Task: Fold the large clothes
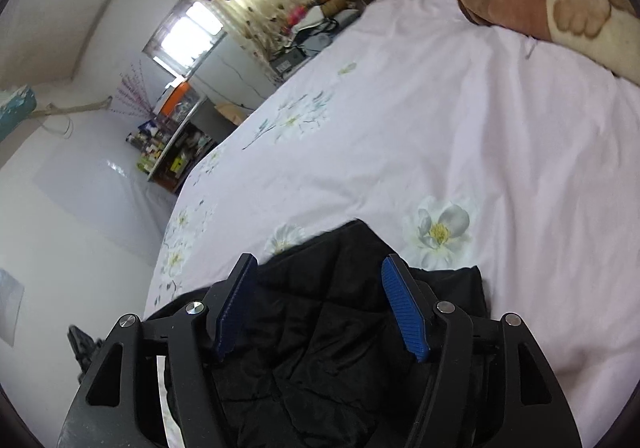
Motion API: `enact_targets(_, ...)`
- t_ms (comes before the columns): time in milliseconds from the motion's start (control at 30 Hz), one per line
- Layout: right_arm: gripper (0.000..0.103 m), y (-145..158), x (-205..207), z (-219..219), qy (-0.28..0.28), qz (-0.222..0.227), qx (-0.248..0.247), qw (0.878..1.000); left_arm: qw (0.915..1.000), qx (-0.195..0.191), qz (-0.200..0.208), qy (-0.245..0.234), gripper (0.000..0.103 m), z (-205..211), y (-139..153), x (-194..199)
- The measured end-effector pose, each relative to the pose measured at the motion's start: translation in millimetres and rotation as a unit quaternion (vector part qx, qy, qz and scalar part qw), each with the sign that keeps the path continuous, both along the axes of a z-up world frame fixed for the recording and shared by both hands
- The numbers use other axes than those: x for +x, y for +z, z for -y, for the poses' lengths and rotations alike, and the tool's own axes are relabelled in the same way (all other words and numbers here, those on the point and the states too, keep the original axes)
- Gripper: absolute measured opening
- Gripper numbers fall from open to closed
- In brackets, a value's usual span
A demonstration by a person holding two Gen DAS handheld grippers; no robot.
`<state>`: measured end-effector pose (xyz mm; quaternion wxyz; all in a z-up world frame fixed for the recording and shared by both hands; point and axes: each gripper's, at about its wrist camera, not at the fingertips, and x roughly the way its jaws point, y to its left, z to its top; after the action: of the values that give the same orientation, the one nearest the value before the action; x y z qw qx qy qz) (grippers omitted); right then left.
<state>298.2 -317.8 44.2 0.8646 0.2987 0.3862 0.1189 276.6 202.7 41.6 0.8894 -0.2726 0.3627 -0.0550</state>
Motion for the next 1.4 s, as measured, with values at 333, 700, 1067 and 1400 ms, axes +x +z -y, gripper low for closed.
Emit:
enact_targets(333, 0.065, -31, -4, -28, 0.045, -0.018, -0.121, 0.991, 0.9901, 0.081, -0.035, -0.109, 0.081, 62, -27, -8)
enact_targets(700, 0.065, -84, 3, -115, 0.099, -0.007, -0.258, 0.961, 0.9706, 0.212, -0.026, -0.112, 0.075, 128, -72, 17)
enact_targets(1067, 0.065, -73, 18, -110, 0.058, -0.009, -0.266, 0.962, 0.9704, 0.221, -0.026, -0.093, 0.075, 124, -60, 31)
enact_targets(1400, 0.065, -113, 52, -86, 0.028, -0.056, -0.279, 0.958, 0.9699, 0.234, -0.047, -0.049, 0.077, 94, -103, 70)
